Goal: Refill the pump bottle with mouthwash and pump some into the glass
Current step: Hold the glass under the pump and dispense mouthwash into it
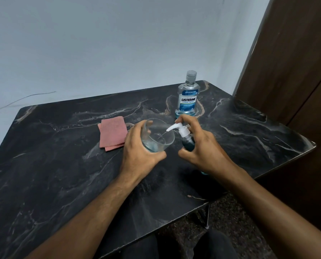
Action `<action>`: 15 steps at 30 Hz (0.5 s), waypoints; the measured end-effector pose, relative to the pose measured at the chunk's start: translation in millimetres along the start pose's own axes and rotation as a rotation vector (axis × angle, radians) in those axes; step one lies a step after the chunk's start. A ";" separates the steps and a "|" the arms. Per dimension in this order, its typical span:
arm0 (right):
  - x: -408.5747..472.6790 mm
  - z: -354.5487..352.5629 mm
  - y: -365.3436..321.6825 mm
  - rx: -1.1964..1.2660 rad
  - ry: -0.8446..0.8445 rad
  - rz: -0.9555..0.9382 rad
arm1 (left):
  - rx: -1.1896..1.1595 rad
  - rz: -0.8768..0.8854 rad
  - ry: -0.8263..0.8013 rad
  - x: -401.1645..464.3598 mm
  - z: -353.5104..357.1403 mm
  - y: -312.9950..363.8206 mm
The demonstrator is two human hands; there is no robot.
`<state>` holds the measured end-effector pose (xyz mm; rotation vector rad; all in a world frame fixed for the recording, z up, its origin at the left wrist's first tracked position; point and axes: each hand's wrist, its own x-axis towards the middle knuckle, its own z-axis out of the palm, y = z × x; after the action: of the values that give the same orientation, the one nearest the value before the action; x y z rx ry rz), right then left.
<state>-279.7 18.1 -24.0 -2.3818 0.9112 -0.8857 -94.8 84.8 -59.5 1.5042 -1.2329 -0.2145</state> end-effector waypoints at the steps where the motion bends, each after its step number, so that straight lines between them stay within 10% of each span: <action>1: 0.2 0.2 -0.2 0.000 0.001 0.002 | -0.001 0.001 0.002 0.0 0.0 0.0; 15: 1.1 -1.1 -1.9 0.026 0.033 0.000 | -0.018 -0.014 -0.004 0.1 -0.2 0.0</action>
<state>-279.0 18.5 -21.7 -2.3518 0.9064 -0.9338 -94.7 84.8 -59.4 1.4982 -1.2205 -0.2374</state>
